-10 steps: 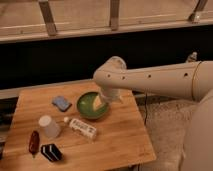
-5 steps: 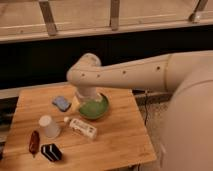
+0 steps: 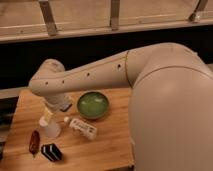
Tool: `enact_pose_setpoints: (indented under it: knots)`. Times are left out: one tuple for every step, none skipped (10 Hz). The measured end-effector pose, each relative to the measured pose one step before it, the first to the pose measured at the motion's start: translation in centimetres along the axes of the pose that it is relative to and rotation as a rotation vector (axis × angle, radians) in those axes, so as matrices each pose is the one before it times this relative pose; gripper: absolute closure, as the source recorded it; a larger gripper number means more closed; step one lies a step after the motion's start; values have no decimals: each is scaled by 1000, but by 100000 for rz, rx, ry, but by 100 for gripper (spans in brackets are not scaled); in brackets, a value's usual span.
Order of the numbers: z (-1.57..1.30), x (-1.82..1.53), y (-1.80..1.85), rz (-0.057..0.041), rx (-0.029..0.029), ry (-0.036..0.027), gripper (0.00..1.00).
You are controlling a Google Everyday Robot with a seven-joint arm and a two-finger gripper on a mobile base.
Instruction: Place the ceramic cup over the eraser
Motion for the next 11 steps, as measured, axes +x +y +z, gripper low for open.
enact_pose_setpoints:
  knots:
    - [40,304,-721,645,1202,705,20]
    - [-1,50,18,220,-203,104,20]
    - [13,-17,-15,-4,17,-76,20]
    - [54,46,217,133,-502,563,20]
    - [364,-48,-273,597,-388,841,20]
    - [869,63,-213,-67,-849,1928,20]
    - [1607,-561,231,-1144,-1863,1664,20]
    - [1046,-718,106,-1220,-961,760,20]
    - [876,-985,413,-1728,-1555,563,20]
    - [525,-653,89,-1269,-1106,533,20]
    - [308,-394,58,-980,-752,482,20]
